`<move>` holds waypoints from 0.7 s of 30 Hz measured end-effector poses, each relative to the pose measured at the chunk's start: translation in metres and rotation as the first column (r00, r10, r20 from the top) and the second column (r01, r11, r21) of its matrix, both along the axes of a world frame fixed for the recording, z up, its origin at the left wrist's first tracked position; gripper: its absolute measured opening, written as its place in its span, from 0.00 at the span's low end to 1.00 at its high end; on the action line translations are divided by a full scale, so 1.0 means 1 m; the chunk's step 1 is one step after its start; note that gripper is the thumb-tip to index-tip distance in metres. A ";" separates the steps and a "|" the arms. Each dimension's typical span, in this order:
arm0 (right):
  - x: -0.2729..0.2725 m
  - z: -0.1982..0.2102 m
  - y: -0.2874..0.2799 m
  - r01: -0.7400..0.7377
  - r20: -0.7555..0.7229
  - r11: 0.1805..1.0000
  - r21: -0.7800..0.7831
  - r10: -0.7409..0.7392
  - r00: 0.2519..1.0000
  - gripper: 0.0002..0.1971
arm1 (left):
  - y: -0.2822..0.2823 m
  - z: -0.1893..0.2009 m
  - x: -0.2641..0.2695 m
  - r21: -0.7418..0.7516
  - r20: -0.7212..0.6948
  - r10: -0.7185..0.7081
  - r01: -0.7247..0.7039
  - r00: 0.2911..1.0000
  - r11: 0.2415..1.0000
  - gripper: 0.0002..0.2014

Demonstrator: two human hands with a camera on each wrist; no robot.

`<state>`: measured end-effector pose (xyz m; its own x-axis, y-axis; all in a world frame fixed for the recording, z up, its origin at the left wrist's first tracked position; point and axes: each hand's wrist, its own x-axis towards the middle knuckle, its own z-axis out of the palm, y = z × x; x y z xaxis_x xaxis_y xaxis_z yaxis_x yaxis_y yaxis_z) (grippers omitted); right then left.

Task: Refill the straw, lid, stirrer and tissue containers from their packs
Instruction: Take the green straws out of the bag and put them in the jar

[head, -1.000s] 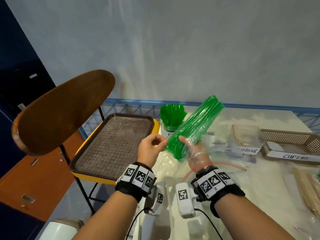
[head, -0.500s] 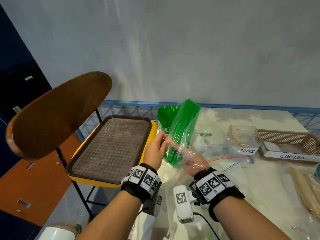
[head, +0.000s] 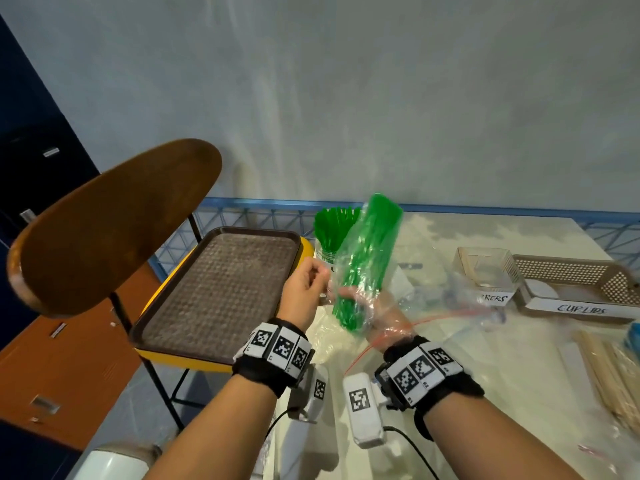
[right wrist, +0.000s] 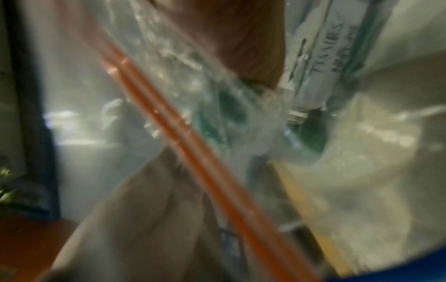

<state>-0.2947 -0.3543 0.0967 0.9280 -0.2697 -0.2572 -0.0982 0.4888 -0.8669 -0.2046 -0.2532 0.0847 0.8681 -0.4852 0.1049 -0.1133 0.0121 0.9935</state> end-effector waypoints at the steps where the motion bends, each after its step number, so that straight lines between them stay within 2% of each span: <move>1: -0.001 0.004 -0.002 0.008 0.031 1.000 -0.017 -0.008 0.999 0.14 | 0.000 -0.001 0.001 -0.022 -0.031 0.047 -0.048 0.998 0.999 0.11; 2: 0.000 0.006 -0.005 -0.007 0.046 1.000 0.021 0.006 0.999 0.23 | -0.001 -0.002 0.002 -0.041 -0.074 0.090 -0.093 0.993 0.995 0.12; 3: -0.001 0.011 -0.005 0.011 0.040 0.998 0.054 -0.013 0.999 0.26 | -0.002 -0.003 0.002 -0.051 -0.122 0.125 -0.131 0.985 0.990 0.12; 4: -0.001 0.009 -0.007 -0.014 0.047 0.998 0.060 0.011 0.999 0.20 | -0.003 -0.004 0.000 -0.054 -0.162 0.152 -0.163 0.975 0.985 0.12; 5: -0.001 0.011 -0.008 -0.003 0.063 0.997 0.078 -0.002 0.998 0.08 | -0.005 -0.004 -0.001 -0.064 -0.201 0.163 -0.179 0.966 0.982 0.12; 6: 0.000 0.008 -0.009 0.008 0.067 0.996 0.089 -0.014 0.998 0.06 | -0.006 -0.002 -0.003 -0.085 -0.243 0.151 -0.176 0.958 0.981 0.13; 8: 0.000 0.007 -0.010 0.000 0.086 0.995 0.096 -0.008 0.996 0.09 | -0.007 0.001 -0.008 -0.142 -0.296 0.046 -0.091 0.954 0.986 0.14; 9: 0.004 0.007 -0.011 0.025 0.083 0.990 0.140 -0.037 0.996 0.05 | -0.005 0.002 -0.010 -0.144 -0.276 -0.014 -0.027 0.961 0.989 0.14; 10: 0.006 0.005 -0.013 0.013 0.069 0.993 0.119 -0.022 0.997 0.03 | -0.004 0.003 -0.011 -0.103 -0.206 -0.052 0.031 0.977 0.994 0.12; 11: 0.005 0.012 -0.009 0.014 0.054 0.998 0.058 -0.017 0.998 0.17 | -0.002 0.002 -0.012 -0.049 -0.113 -0.069 0.064 0.991 0.997 0.10; 12: 0.005 0.011 -0.010 -0.056 0.043 0.998 -0.006 0.056 0.997 0.33 | -0.001 0.001 -0.011 0.011 -0.019 -0.062 0.062 0.998 0.998 0.08; 13: 0.004 0.013 -0.008 -0.069 0.044 0.997 -0.043 0.070 0.997 0.40 | -0.001 -0.002 -0.010 0.062 0.052 -0.042 0.038 0.998 0.997 0.08; 14: 0.003 0.013 -0.009 -0.110 0.055 0.994 -0.029 0.111 0.992 0.33 | -0.001 -0.004 -0.010 0.103 0.105 -0.022 0.011 0.994 0.995 0.09; 15: 0.002 0.011 -0.009 -0.088 0.060 0.996 0.000 0.088 0.994 0.22 | -0.003 -0.006 -0.009 0.133 0.149 -0.012 -0.009 0.989 0.991 0.11; 16: 0.002 0.005 -0.012 -0.068 0.045 0.998 0.013 0.068 0.997 0.16 | -0.004 -0.007 -0.009 0.161 0.199 -0.006 -0.026 0.980 0.987 0.12; 18: -0.001 -0.002 -0.016 -0.047 0.033 0.999 0.026 0.046 0.998 0.13 | -0.006 -0.007 -0.009 0.212 0.259 -0.010 -0.047 0.966 0.976 0.14; 19: 0.000 -0.003 -0.018 -0.031 0.005 0.998 0.058 0.031 1.000 0.09 | -0.005 -0.006 -0.009 0.218 0.254 -0.013 -0.044 0.967 0.975 0.14; 21: 0.004 0.000 -0.021 0.031 -0.047 1.000 0.005 -0.031 0.998 0.05 | -0.004 -0.003 -0.007 0.191 0.202 0.019 -0.058 0.979 0.980 0.12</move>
<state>-0.2910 -0.3753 0.0964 0.9060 -0.2966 -0.3021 -0.1237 0.4971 -0.8588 -0.2116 -0.2569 0.0816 0.8580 -0.4797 0.1835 -0.3045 -0.1874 0.9339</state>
